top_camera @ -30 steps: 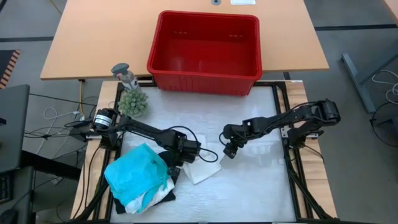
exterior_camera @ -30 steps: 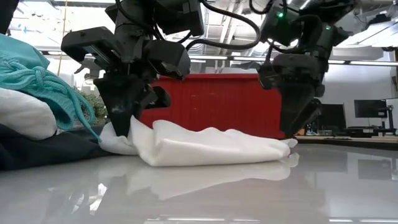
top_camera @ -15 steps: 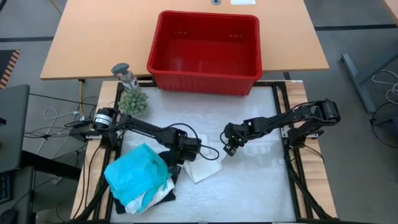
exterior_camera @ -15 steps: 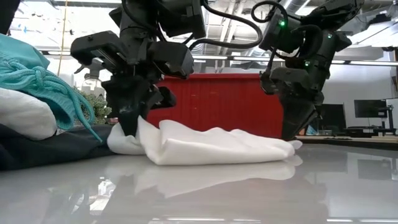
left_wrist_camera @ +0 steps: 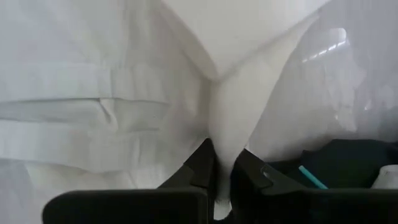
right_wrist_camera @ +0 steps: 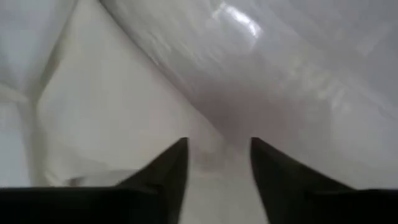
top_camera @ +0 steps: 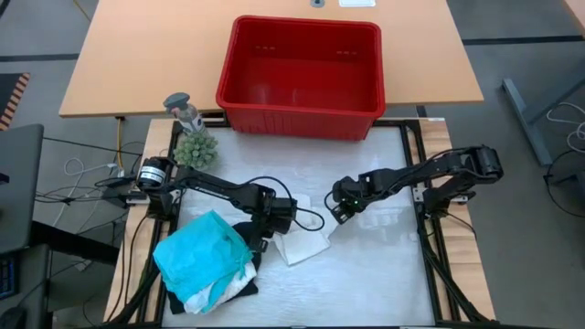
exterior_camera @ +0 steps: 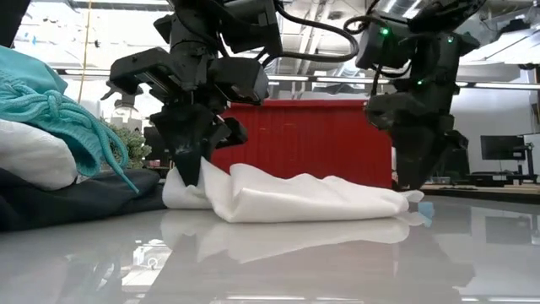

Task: Fold Laundry from Bin
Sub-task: Fold the white shorts

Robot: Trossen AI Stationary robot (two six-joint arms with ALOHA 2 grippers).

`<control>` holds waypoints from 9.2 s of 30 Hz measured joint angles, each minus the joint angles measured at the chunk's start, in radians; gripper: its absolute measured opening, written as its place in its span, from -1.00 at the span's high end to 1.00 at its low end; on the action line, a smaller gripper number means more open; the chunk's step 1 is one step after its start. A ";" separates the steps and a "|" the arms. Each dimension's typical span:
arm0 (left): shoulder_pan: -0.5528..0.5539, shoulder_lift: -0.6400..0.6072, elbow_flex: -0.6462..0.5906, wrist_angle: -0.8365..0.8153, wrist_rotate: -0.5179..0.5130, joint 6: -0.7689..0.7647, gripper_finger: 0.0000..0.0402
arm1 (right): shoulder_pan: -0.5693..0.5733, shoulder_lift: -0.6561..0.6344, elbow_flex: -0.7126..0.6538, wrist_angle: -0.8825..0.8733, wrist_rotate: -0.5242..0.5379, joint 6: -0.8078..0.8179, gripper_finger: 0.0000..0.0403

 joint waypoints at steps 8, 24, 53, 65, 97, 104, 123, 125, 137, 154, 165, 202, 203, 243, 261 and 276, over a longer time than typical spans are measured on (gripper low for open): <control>0.000 0.000 0.000 0.001 -0.010 0.006 0.91 | 0.020 0.109 0.005 0.089 0.014 0.028 -0.34; 0.014 0.000 0.000 0.046 -0.026 -0.013 0.91 | 0.055 0.135 0.129 -0.078 0.037 -0.047 0.88; 0.034 0.000 0.001 0.074 -0.025 -0.034 0.91 | 0.261 0.092 0.320 -0.459 0.189 0.288 -0.10; 0.043 0.000 0.000 0.036 -0.019 -0.126 0.91 | 0.451 0.077 0.261 -0.661 0.368 0.370 -0.18; 0.059 -0.091 0.076 0.033 -0.240 -0.335 0.83 | 0.345 0.078 -0.063 -0.080 0.341 0.308 0.35; 0.096 -0.199 0.090 0.044 -0.073 -0.297 0.83 | 0.349 0.079 -0.064 -0.084 0.341 0.307 0.35; 0.104 -0.047 -0.001 0.047 0.066 -0.080 0.23 | 0.349 0.080 -0.064 -0.083 0.330 0.304 0.35; 0.118 -0.059 0.000 0.116 -0.020 -0.072 0.21 | 0.349 0.080 -0.064 -0.084 0.319 0.304 0.35; 0.232 -0.022 -0.080 0.697 -0.086 -0.054 0.35 | 0.352 0.081 -0.065 -0.081 0.307 0.308 0.35; 0.261 0.101 -0.085 0.601 -0.138 -0.012 0.53 | 0.347 0.081 -0.064 -0.083 0.300 0.303 0.35; 0.284 0.104 -0.084 0.515 -0.341 -0.030 0.59 | 0.349 0.081 -0.065 -0.084 0.281 0.288 0.35; 0.294 0.099 -0.085 0.541 -0.260 -0.020 0.59 | -0.029 0.252 0.254 0.335 -0.206 -1.085 -0.12; 0.294 0.099 -0.087 0.536 -0.260 -0.019 0.59 | -0.033 0.281 0.274 0.318 -0.214 -1.091 -0.13; 0.290 0.095 -0.084 0.556 -0.245 0.007 0.59 | -0.018 0.328 0.428 0.030 -0.296 -1.183 0.92; 0.294 0.101 -0.087 0.582 -0.260 0.034 0.59 | -0.050 0.374 0.401 0.055 -0.228 -1.242 -0.20; 0.294 0.101 -0.086 0.584 -0.261 0.036 0.59 | -0.052 0.374 0.328 0.057 -0.238 -1.257 0.87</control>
